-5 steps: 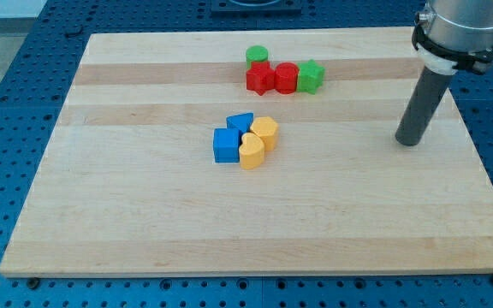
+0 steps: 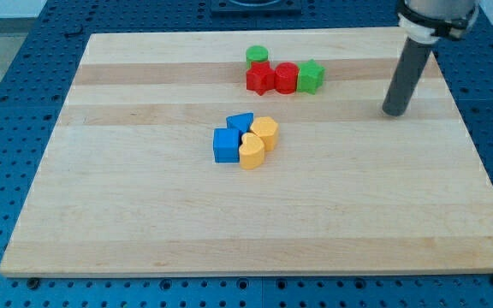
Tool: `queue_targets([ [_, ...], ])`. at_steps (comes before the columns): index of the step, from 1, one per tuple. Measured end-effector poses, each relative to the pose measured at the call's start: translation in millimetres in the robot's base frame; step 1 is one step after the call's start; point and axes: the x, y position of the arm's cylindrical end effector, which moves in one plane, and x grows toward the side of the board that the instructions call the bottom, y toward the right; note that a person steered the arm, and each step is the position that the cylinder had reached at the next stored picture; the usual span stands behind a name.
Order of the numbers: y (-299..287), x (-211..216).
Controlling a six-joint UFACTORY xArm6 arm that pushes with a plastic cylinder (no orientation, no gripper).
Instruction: Move green circle slightly down
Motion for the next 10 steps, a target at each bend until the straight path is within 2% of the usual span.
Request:
queue_targets([
  [2, -19.8, -73.5],
  [5, -88.6, -130.0],
  [8, -149.3, -139.6],
  [10, -167.1, -118.7],
])
